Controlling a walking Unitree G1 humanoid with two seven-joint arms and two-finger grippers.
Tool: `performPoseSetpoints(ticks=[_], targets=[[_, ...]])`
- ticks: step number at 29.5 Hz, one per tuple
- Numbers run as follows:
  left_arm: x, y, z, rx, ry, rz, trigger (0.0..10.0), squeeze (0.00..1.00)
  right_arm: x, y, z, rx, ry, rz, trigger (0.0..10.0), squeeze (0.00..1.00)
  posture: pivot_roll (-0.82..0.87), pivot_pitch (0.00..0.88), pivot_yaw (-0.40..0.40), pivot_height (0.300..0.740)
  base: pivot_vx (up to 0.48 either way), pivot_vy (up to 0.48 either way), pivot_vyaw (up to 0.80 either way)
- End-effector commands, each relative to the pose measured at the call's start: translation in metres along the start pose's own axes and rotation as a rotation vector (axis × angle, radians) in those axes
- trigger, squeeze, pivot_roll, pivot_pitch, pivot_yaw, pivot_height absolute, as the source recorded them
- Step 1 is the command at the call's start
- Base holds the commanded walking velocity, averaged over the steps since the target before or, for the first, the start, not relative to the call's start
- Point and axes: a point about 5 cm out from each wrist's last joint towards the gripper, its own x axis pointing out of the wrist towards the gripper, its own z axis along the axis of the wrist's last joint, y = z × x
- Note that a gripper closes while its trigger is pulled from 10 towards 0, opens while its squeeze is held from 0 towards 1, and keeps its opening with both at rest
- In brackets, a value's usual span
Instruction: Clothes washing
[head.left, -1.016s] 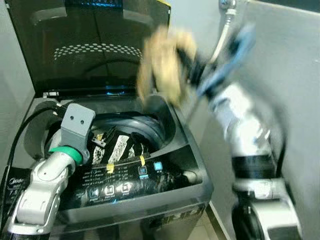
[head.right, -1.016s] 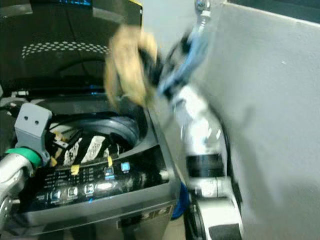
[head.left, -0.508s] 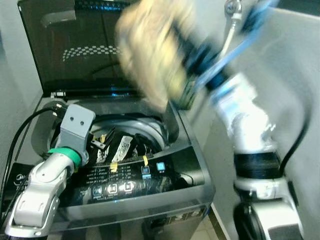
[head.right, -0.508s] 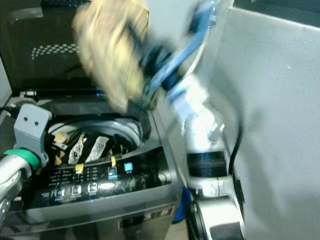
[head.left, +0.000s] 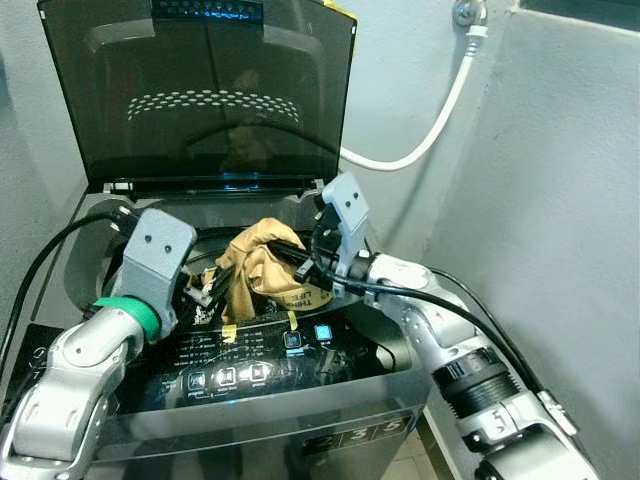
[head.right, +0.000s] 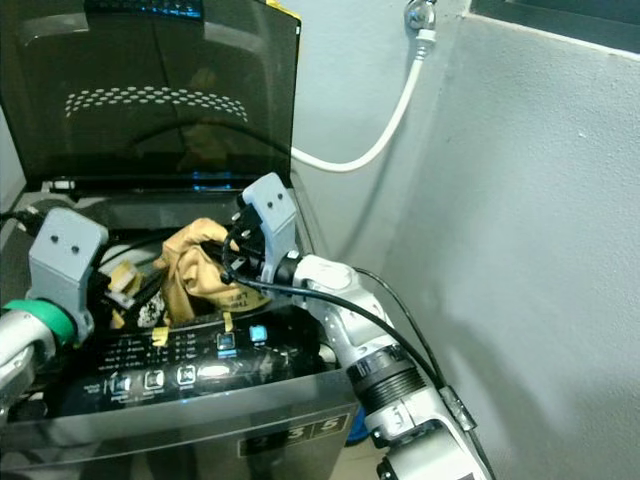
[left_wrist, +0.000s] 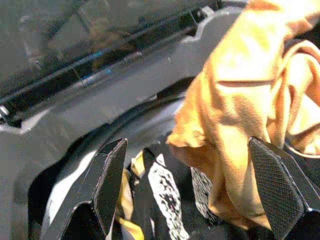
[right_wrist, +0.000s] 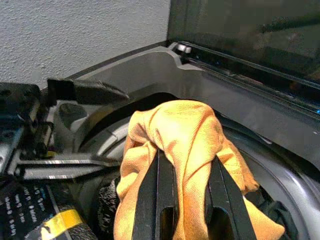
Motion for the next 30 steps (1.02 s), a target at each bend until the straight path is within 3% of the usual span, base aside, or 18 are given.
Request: performPoseSetpoints(ticks=[1,5,6,12,13,14,15,17,18,20,22,24,27,30], targets=[[-0.003,-0.004,-0.004,0.005,0.038,-0.037,10.0,0.0,0.002,0.002,0.007,-0.022,-0.019,0.025,10.0,0.0,0.05,0.023,-0.027,0.74,0.0,0.0,0.0],[-0.004,-0.005,-0.005,-0.006,0.053,-0.045,10.0,0.0,0.005,0.004,0.01,-0.008,-0.036,0.048,10.0,0.0,0.05,0.023,-0.03,0.74,0.0,0.0,0.0],[-0.005,-0.006,-0.006,-0.018,0.058,-0.049,10.0,0.0,0.007,0.008,0.012,0.01,-0.053,0.081,10.0,1.0,0.05,0.023,-0.036,0.74,0.0,0.0,0.0],[-0.005,-0.008,-0.005,-0.033,0.056,-0.052,10.0,0.0,0.009,0.014,0.012,0.035,-0.059,0.151,10.0,1.0,0.05,0.022,-0.035,0.74,0.0,0.0,0.0],[-0.005,-0.007,-0.005,-0.034,0.055,-0.051,10.0,0.0,0.008,0.014,0.012,0.014,-0.058,0.156,10.0,0.77,0.05,0.02,-0.033,0.74,0.0,0.0,0.0],[-0.004,-0.007,-0.004,-0.034,0.055,-0.051,10.0,0.0,0.007,0.013,0.012,-0.002,-0.059,0.159,10.0,0.77,0.05,0.02,-0.033,0.74,0.0,0.0,0.0],[-0.004,-0.007,-0.004,-0.034,0.054,-0.049,10.0,0.0,0.007,0.01,0.015,-0.005,-0.081,0.121,10.0,0.0,0.05,0.017,-0.032,0.74,0.0,0.0,0.0],[-0.003,-0.007,-0.004,-0.034,0.054,-0.047,10.0,0.0,0.007,0.007,0.017,-0.004,-0.099,0.09,10.0,0.0,0.05,0.017,-0.032,0.74,0.0,0.0,0.0],[-0.003,-0.006,-0.003,-0.032,0.053,-0.041,10.0,0.0,0.007,-0.003,0.028,0.034,-0.171,0.014,10.0,0.0,0.05,0.015,-0.032,0.74,0.0,0.0,0.0],[-0.003,-0.006,-0.003,-0.032,0.053,-0.041,10.0,0.0,0.007,-0.003,0.028,0.034,-0.171,0.014,10.0,0.0,0.05,0.015,-0.032,0.74,0.0,0.0,0.0],[-0.002,-0.003,-0.001,-0.026,0.049,-0.028,10.0,0.0,0.004,-0.018,0.044,0.091,-0.29,-0.114,10.0,0.0,0.05,0.009,-0.033,0.74,0.0,0.0,0.0],[-0.002,-0.002,0.001,-0.026,0.043,-0.015,10.0,0.0,0.001,-0.026,0.052,0.109,-0.341,-0.163,10.0,0.0,0.05,0.005,-0.032,0.74,0.0,0.0,0.0],[-0.001,0.001,0.004,-0.022,0.019,0.017,10.0,0.0,-0.002,-0.029,0.056,0.058,-0.346,-0.167,10.0,0.0,0.05,0.002,-0.034,0.74,0.0,0.0,0.0],[-0.001,0.004,0.007,-0.033,-0.001,0.055,10.0,0.0,-0.006,-0.033,0.056,0.074,-0.369,-0.215,10.0,0.0,0.05,0.002,-0.042,0.74,0.0,0.0,0.0]])
